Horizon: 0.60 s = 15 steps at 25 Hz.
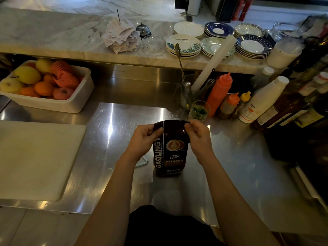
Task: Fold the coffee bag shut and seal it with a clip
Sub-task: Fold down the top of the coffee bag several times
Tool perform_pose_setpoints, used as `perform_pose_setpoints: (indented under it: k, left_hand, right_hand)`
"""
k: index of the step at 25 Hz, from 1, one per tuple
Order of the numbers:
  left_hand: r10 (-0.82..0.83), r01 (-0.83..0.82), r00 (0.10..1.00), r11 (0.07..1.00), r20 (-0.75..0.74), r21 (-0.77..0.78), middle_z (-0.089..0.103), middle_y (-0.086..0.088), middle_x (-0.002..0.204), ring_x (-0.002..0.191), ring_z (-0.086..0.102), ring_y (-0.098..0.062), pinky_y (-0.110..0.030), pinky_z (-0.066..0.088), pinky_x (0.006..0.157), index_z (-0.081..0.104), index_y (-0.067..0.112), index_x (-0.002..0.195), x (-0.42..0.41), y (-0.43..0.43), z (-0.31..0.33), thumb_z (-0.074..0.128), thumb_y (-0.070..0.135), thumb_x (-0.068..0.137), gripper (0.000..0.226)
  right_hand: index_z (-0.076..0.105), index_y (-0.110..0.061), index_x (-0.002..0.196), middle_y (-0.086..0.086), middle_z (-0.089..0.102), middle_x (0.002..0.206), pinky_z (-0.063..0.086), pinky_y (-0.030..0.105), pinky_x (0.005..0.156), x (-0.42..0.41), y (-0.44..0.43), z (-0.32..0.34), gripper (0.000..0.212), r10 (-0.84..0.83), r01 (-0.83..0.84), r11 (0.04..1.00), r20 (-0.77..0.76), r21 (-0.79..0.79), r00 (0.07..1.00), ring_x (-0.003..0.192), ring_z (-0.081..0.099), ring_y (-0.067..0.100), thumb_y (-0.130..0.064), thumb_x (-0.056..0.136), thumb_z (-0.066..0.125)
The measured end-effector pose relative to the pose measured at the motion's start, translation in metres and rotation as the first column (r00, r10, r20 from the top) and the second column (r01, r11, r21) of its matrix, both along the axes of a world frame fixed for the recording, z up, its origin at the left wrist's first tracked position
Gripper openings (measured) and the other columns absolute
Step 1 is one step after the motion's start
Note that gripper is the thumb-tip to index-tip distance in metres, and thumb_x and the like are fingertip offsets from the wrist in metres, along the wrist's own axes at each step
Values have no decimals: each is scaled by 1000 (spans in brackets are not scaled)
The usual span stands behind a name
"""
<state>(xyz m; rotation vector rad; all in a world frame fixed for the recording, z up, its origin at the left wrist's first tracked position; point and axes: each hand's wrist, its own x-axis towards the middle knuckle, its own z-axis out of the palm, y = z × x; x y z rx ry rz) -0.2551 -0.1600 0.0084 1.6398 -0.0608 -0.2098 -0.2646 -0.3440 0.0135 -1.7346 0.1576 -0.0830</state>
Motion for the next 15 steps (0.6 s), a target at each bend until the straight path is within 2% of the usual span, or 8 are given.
perform_pose_setpoints:
  k: [2, 4, 7, 9, 12, 15]
  left_hand:
    - [22, -22, 1000, 999, 3, -27, 78, 6, 89, 86, 74, -12, -23, 58, 75, 72, 26, 102, 1, 0, -1, 60, 13, 93, 20]
    - [61, -61, 998, 997, -2, -57, 78, 3, 91, 87, 75, -15, -25, 58, 75, 73, 24, 102, 1, -1, -2, 63, 13, 91, 19]
    - [56, -58, 998, 997, -23, -59, 79, 2, 89, 86, 75, -17, -25, 58, 71, 73, 17, 105, 0, -2, -4, 66, 8, 88, 20]
    - [23, -24, 999, 999, -34, -37, 79, 3, 88, 86, 75, -15, -23, 57, 72, 73, 14, 104, 1, 4, -2, 66, 2, 87, 22]
    - [-71, 72, 997, 996, -22, 53, 78, 5, 91, 91, 74, -11, -22, 56, 80, 73, 21, 98, 3, 15, 2, 67, -5, 84, 30]
    - [-36, 40, 998, 996, -47, 74, 76, 12, 91, 91, 72, -5, -20, 55, 80, 70, 31, 96, 1, 14, 3, 67, -6, 83, 39]
  right_hand:
    - [61, -8, 105, 7, 73, 93, 59, 32, 74, -2, -10, 3, 13, 144, -137, 984, -58, 116, 988, 88, 72, 18, -5, 95, 54]
    - [62, -12, 114, 4, 75, 95, 59, 27, 74, -4, -15, 2, 28, 242, -226, 963, -100, 147, 965, 90, 73, 17, 3, 91, 56]
    - [68, -23, 98, -6, 76, 82, 57, 24, 68, -4, -14, -3, 35, 178, -170, 982, -99, 83, 979, 80, 74, 12, 8, 89, 55]
    - [69, -24, 93, -8, 76, 79, 58, 24, 69, -2, -14, -6, 35, 163, -156, 985, -85, 79, 983, 79, 74, 11, 9, 88, 56]
    - [69, -24, 90, -12, 77, 77, 58, 23, 71, 0, -13, -6, 36, 176, -168, 982, -81, 91, 981, 80, 73, 10, 9, 88, 56]
    - [70, -24, 90, -12, 77, 79, 58, 22, 71, 2, -9, -4, 38, 188, -179, 977, -78, 113, 979, 82, 73, 9, 10, 88, 55]
